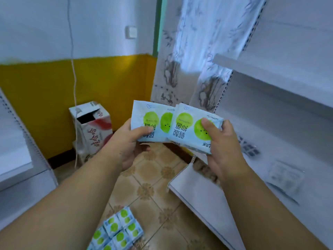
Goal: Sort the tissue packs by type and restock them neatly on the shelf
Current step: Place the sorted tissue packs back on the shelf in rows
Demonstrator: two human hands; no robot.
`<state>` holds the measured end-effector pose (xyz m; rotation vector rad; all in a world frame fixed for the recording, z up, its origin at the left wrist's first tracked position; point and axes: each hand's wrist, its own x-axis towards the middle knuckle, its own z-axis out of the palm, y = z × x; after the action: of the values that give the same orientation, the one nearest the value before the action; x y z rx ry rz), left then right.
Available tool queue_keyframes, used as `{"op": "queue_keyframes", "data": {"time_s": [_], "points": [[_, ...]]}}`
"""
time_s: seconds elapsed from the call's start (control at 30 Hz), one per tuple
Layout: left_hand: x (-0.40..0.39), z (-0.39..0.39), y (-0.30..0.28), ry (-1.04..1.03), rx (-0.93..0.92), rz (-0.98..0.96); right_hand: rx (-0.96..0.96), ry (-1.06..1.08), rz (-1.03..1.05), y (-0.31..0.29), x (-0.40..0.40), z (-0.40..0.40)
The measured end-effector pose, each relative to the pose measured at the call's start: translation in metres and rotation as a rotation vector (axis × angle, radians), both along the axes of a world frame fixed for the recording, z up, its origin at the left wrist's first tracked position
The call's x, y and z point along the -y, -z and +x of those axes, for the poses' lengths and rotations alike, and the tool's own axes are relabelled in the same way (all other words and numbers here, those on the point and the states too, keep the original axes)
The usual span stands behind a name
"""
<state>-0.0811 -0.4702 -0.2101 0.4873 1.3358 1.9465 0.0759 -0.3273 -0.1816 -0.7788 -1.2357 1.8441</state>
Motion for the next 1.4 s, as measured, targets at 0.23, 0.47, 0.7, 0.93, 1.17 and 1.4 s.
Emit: {"op": "queue_keyframes", "data": {"time_s": [0.23, 0.47, 0.7, 0.93, 1.17, 1.4], "points": [[-0.124, 0.085, -0.075, -0.176, 0.177, 0.300, -0.231, 0.092, 0.018, -0.075, -0.083, 0.087], [-0.208, 0.140, -0.140, -0.221, 0.292, 0.392, -0.470, 0.174, -0.091, -0.124, -0.136, 0.107], [-0.278, 0.141, -0.177, -0.006, 0.025, 0.432, -0.484, 0.291, 0.001, -0.152, -0.174, 0.065], [-0.369, 0.068, -0.205, 0.054, -0.257, 0.321, 0.139, 0.439, 0.505, -0.172, -0.254, 0.042], [-0.453, 0.026, -0.222, 0.315, -0.714, 0.113, 0.675, 0.295, 0.932, -0.196, -0.345, 0.037], [-0.518, -0.009, -0.223, 0.300, -0.891, -0.017, 0.727, 0.335, 0.857, -0.193, -0.416, 0.042]]}}
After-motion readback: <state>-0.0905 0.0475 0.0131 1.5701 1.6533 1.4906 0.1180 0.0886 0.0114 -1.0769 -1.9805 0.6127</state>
